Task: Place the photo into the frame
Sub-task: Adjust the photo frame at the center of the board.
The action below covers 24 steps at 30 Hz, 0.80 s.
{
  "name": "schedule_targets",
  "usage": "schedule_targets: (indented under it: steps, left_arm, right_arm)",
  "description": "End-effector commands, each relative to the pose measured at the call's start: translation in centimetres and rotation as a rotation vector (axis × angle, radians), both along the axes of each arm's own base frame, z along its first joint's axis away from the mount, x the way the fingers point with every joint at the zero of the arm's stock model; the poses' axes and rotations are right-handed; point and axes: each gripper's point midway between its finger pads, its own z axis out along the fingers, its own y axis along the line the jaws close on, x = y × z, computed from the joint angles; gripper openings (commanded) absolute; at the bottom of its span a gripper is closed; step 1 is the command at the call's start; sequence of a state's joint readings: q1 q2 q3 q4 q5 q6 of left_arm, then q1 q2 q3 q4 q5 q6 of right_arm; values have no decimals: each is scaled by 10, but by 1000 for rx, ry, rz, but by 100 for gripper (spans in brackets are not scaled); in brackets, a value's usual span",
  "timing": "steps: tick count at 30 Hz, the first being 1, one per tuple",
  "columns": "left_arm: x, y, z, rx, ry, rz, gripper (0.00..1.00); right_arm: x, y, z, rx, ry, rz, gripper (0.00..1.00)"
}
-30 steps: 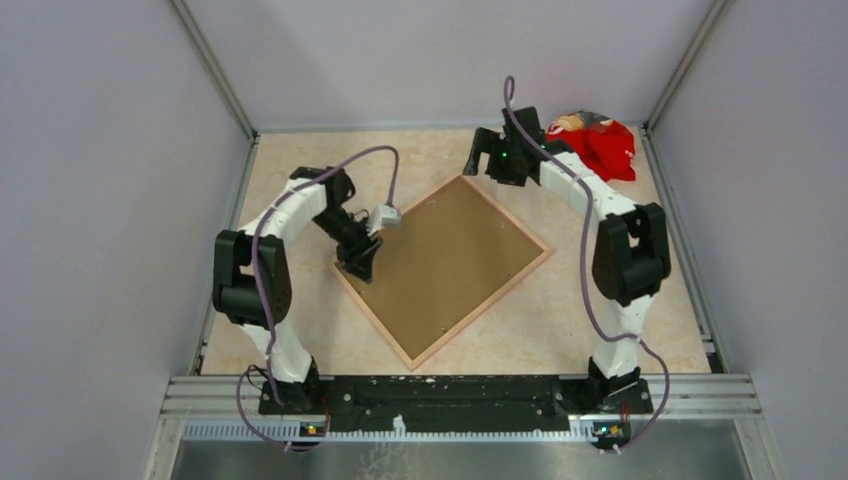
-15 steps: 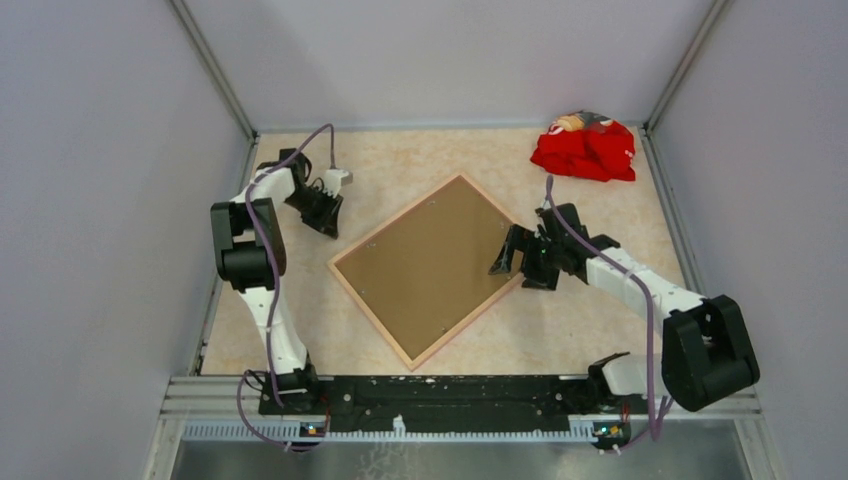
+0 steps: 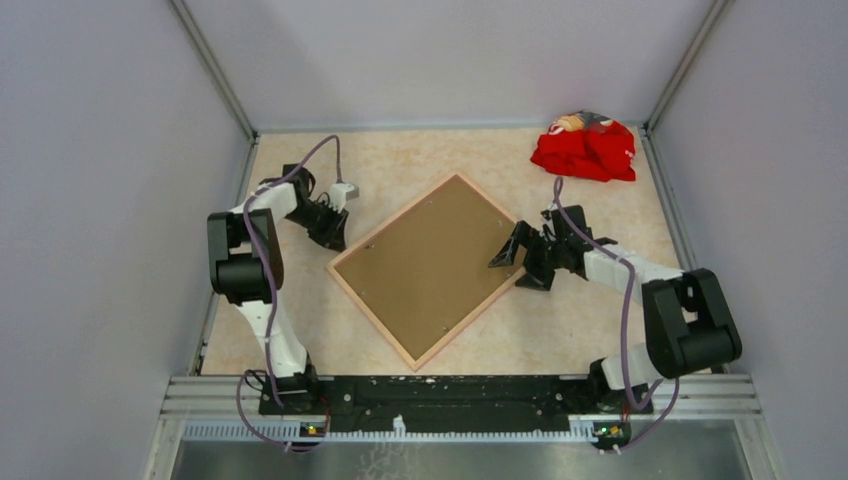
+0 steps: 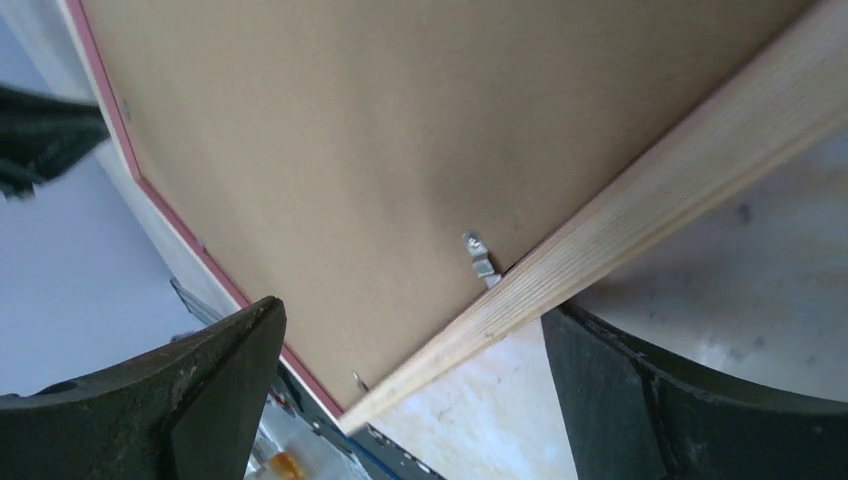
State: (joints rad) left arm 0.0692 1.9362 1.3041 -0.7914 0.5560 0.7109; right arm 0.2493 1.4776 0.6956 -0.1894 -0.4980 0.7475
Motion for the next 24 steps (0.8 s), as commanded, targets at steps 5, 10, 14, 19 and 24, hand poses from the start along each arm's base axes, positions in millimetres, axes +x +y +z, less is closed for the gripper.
schedule_targets:
  steps: [5, 10, 14, 19, 24]
  left_arm:
    - [-80, -31, -14, -53, 140, -105, 26]
    - [-78, -32, 0, -84, 138, -97, 28]
    - [-74, -35, 27, -185, 127, -94, 31]
    - [-82, -43, 31, -253, 157, -106, 36]
    - [-76, -46, 23, -283, 197, -87, 41]
  right_arm:
    - [92, 6, 37, 21, -157, 5, 99]
    - [123, -10, 53, -84, -201, -39, 98]
    - [124, -10, 84, -117, -282, -68, 98]
    - [83, 54, 102, -106, -373, 59, 98]
    - [30, 127, 97, -32, -445, 209, 96]
